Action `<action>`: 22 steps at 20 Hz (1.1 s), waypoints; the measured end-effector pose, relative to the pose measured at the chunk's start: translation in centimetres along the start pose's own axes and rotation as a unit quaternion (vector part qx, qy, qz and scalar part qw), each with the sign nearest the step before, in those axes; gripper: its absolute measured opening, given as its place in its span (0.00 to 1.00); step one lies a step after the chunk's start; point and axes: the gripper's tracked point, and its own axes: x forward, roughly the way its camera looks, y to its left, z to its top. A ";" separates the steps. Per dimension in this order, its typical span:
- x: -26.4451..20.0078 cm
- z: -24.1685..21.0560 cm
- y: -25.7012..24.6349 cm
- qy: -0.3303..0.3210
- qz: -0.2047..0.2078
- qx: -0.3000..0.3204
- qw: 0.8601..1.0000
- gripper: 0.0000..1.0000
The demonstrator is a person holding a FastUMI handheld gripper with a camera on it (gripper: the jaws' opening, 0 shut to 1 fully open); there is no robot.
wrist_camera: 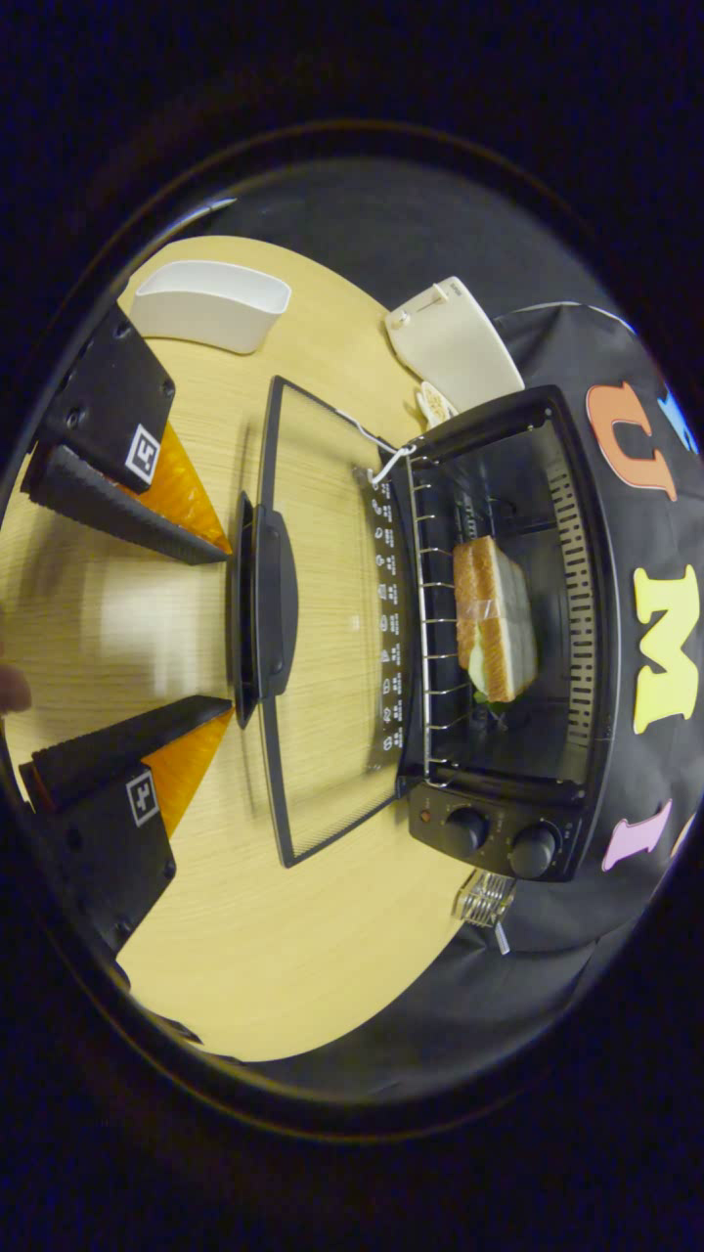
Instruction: Open the toaster oven, put the food inside, and close the toaster oven door.
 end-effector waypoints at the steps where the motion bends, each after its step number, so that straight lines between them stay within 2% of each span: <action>1: 0.0 0.0 0.0 0.001 0.000 0.002 1.000 0.91; 6: -2.8 2.1 -0.1 -0.015 0.005 0.018 1.000 0.92; 11: -6.4 10.1 0.5 -0.090 0.008 0.001 0.996 0.92; 14: -7.4 14.7 0.2 -0.113 0.005 -0.003 0.994 0.92; 17: -11.2 19.6 0.4 -0.164 0.004 -0.012 0.986 0.92; 22: -18.7 24.3 1.1 -0.235 0.010 -0.032 0.971 0.92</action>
